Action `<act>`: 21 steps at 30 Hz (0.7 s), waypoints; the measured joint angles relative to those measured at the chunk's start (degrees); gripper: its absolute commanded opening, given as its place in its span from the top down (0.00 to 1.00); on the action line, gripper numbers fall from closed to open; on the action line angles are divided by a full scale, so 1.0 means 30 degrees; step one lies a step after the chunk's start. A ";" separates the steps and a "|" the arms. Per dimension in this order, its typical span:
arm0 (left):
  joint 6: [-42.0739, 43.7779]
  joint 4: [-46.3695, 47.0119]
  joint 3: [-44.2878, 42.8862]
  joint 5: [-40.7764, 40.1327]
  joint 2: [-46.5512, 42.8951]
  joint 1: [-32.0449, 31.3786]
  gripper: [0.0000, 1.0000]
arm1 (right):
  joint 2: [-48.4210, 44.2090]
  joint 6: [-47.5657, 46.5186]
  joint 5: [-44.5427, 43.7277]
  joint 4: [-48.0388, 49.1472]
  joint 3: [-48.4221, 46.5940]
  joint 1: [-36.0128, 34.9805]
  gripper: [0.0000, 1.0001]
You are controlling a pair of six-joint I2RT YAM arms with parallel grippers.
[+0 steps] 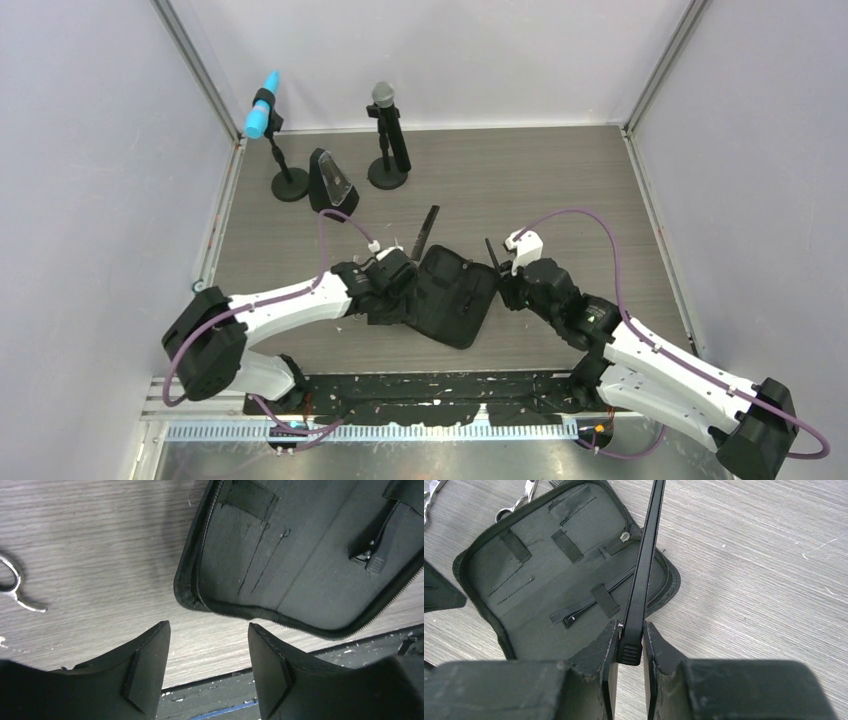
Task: Sort the hair-cutting tools
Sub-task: Adjust the hairdressing tool bag at the center of the board.
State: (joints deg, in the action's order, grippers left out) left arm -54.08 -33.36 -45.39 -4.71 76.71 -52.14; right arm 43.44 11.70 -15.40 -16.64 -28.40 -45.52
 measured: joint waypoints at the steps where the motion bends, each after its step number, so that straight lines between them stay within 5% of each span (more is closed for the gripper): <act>1: 0.0022 -0.0015 -0.0197 0.0000 0.0510 0.0000 0.45 | 0.0036 0.0000 0.0102 -0.0073 -0.0007 0.0000 0.95; 7: 0.0874 -0.0532 -0.1406 -0.0801 0.1865 0.0197 0.66 | 0.0699 0.0007 0.1035 -0.0481 -0.0262 0.0000 0.95; 21: 0.4430 -0.1727 -0.4838 -0.2353 0.5071 0.2514 0.66 | 0.5406 0.1326 0.4925 -0.0911 -0.0823 0.0000 0.95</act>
State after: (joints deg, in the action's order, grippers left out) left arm -40.80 -38.54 -59.90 -11.77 91.92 -44.60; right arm 59.66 15.68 -0.62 -19.38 -30.87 -45.52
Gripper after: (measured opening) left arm 0.333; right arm 0.238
